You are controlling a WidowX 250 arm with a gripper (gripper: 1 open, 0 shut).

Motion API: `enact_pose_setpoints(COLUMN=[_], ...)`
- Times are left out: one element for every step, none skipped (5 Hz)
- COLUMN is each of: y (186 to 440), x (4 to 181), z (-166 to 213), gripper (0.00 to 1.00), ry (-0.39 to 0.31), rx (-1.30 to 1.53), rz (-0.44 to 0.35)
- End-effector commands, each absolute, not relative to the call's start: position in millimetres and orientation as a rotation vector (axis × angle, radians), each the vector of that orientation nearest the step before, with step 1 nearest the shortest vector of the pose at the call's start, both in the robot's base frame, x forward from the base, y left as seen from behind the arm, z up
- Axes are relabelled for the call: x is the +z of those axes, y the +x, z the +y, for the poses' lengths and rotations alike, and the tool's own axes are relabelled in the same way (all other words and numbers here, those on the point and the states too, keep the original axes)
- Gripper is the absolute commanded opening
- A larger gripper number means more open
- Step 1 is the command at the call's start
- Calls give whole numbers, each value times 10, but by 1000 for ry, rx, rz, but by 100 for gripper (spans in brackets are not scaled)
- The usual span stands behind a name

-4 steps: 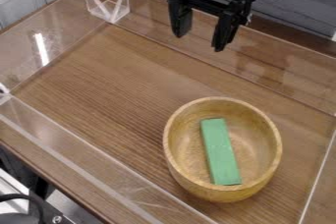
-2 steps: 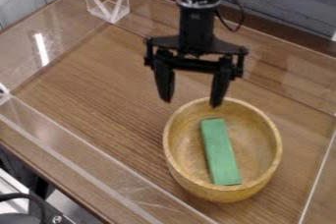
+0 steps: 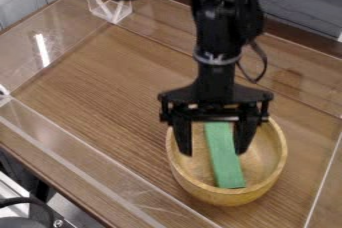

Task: Remove the green block from inside the brown bowl and put it on the table

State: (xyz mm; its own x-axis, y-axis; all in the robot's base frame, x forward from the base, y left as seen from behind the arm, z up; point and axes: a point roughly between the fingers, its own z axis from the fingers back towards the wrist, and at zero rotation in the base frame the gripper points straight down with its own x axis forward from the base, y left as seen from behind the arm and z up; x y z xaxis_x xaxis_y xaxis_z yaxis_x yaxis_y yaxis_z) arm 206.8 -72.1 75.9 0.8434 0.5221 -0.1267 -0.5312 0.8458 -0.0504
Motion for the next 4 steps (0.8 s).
enact_pose_setpoints(y=[2107,2116,2128,2136], x=[684,550,433,369], z=[-778,-807,-823,-830], gripper=[100,100,100,0], ry=[-135,-148,-151,-152], rx=[599,626,639,642], rz=[57,55,57,59])
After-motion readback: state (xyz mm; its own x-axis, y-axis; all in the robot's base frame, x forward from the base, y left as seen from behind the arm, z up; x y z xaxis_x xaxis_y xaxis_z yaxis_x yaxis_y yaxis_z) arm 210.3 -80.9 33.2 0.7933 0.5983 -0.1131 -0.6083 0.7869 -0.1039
